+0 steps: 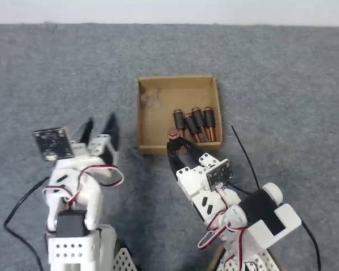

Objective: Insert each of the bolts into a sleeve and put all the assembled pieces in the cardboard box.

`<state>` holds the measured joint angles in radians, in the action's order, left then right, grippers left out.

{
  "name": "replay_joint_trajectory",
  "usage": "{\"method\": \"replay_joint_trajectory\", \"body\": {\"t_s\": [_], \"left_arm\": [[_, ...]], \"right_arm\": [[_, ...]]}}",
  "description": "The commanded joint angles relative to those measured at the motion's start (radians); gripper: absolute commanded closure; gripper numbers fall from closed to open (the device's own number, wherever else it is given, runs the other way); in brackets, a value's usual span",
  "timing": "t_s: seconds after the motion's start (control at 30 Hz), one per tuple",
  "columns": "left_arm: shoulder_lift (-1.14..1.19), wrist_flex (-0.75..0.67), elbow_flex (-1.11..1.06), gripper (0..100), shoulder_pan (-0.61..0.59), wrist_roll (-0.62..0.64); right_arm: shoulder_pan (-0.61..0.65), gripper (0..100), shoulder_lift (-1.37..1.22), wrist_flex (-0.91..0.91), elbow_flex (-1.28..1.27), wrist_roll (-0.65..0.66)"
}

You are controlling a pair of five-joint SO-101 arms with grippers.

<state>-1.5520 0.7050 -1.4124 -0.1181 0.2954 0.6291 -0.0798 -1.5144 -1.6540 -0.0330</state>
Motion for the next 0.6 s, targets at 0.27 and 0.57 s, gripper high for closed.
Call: {"method": "replay_joint_trajectory", "body": {"t_s": [0.27, 0.57], "left_arm": [[-0.002, 0.074, -0.124, 99, -0.222, 0.008], [-0.002, 0.075, -0.236, 99, -0.282, -0.095]], "right_arm": [[-0.051, 99.2, 0.002, 0.005, 0.044, 0.011], [-0.053, 99.2, 0.002, 0.005, 0.044, 0.011]]}}
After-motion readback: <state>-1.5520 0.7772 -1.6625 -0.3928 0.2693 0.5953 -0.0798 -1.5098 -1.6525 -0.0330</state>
